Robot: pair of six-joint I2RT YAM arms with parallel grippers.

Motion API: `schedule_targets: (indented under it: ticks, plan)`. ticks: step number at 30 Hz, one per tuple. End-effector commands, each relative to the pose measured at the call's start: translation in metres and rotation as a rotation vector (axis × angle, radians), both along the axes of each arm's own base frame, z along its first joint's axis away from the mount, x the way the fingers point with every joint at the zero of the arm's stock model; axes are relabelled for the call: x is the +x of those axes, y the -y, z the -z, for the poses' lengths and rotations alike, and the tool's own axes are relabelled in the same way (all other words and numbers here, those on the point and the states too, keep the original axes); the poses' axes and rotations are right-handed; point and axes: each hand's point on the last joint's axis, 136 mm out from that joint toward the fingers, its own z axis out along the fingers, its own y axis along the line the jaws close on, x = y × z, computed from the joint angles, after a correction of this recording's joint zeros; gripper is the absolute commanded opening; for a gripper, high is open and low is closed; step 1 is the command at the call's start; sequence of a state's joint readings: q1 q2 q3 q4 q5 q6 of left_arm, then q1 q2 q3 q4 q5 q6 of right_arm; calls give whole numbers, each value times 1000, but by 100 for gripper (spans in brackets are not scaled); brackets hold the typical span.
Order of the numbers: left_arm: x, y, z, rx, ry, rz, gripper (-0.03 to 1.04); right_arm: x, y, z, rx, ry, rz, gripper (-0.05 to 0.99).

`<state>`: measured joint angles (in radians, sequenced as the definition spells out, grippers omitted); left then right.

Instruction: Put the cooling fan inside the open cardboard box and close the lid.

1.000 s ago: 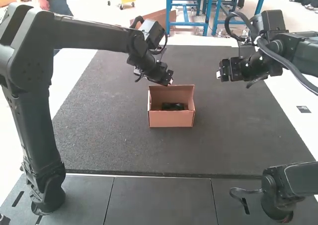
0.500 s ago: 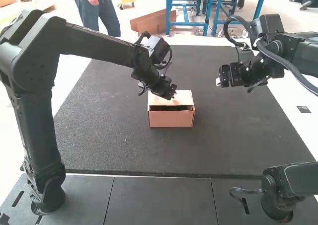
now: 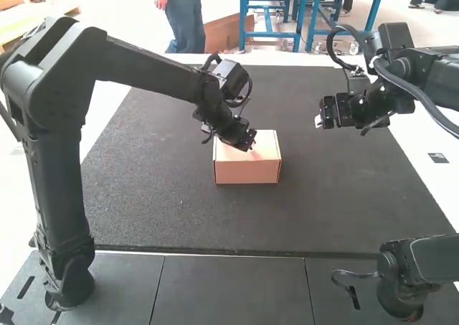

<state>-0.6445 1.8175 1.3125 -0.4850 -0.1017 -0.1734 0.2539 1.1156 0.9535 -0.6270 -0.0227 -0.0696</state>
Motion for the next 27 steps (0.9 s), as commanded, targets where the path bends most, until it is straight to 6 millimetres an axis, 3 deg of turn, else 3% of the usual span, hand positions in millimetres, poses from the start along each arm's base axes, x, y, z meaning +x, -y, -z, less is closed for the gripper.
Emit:
schedule_targets:
  ticks: [1,3,5,9,13,19,25,27]
  plan:
    - [30,-10,-110,-142,204,-58,97,2,1,-22,35,66,9,91]
    - [35,-24,-145,-181,263,-84,97,6,0,-29,45,101,8,91]
    - [38,-41,-167,-203,303,-116,97,9,-1,-38,58,144,5,91]
    - [37,-72,-188,-226,344,-170,97,14,-3,-54,85,229,0,91]
    - [27,-90,-210,-283,402,-183,97,10,-4,-54,100,265,-7,91]
    - [3,-101,-224,-326,546,-137,97,-2,-3,-73,143,402,-11,91]
    - [-34,-128,-240,-365,715,-173,97,-23,4,-84,169,519,-6,91]
    - [-51,-128,-242,-392,751,-127,97,-29,11,-85,159,550,17,91]
